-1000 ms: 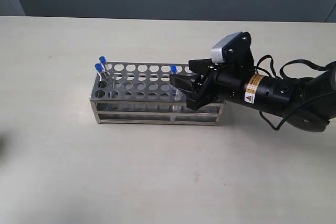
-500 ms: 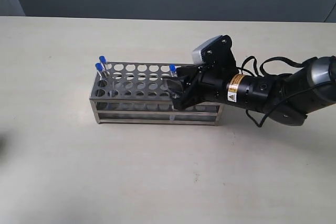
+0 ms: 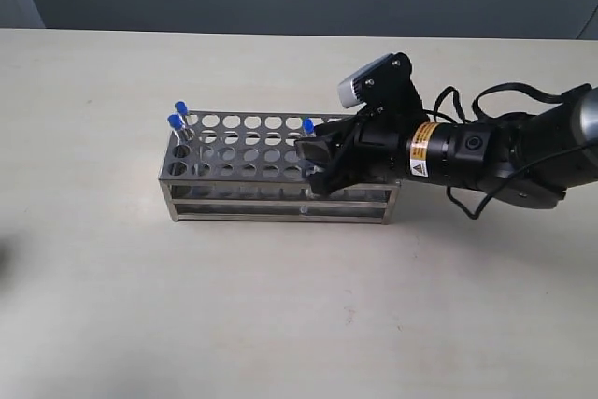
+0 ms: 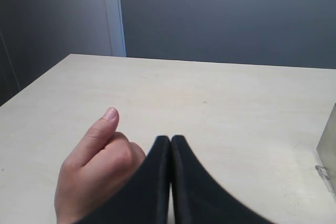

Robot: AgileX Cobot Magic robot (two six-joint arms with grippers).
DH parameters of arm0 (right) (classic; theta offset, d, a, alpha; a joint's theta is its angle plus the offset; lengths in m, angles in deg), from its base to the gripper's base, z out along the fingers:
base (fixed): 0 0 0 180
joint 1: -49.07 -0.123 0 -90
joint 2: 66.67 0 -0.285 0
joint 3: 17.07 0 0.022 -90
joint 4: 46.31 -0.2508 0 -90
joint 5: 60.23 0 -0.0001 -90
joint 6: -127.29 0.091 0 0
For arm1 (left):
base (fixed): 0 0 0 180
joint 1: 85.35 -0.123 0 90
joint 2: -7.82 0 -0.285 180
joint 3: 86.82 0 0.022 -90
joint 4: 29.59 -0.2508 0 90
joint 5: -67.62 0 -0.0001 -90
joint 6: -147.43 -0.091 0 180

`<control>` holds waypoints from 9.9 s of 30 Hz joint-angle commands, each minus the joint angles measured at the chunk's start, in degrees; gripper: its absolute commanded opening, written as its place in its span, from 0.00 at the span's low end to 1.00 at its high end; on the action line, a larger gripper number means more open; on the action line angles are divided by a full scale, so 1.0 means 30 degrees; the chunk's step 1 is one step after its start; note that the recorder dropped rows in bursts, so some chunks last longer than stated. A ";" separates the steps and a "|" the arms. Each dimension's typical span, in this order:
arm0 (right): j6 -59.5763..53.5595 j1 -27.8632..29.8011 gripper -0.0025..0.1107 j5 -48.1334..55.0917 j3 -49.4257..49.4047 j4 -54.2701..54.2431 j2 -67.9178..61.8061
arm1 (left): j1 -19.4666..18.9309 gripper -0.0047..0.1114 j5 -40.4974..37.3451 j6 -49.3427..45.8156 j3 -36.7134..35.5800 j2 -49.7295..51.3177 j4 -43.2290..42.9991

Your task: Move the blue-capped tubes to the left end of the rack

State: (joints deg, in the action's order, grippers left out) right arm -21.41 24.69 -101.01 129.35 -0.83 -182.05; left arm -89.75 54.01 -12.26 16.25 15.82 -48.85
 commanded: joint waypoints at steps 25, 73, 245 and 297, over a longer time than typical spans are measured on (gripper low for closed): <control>-0.0468 -0.0294 0.02 -0.0438 0.0048 0.1451 0.3111 | 0.0176 0.04 -0.0036 0.0043 -0.0063 -0.0070 0.0038; 0.2773 -0.3906 0.01 -0.0032 0.8569 0.5306 -0.1050 | 0.0176 0.04 -0.0036 0.0043 -0.0063 -0.0070 0.0038; 0.5073 -0.5012 0.02 0.2305 0.8642 0.5656 -0.2505 | 0.0176 0.04 -0.0036 0.0015 -0.0063 -0.0070 0.0035; 0.7524 -0.4975 0.02 2.3189 0.2209 0.0645 1.8543 | 0.0176 0.04 -0.0036 0.0045 -0.0063 -0.0070 0.0035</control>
State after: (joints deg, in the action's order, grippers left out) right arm -0.80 9.51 -38.17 136.29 4.57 -129.00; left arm -89.75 54.01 -12.26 16.25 15.82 -48.85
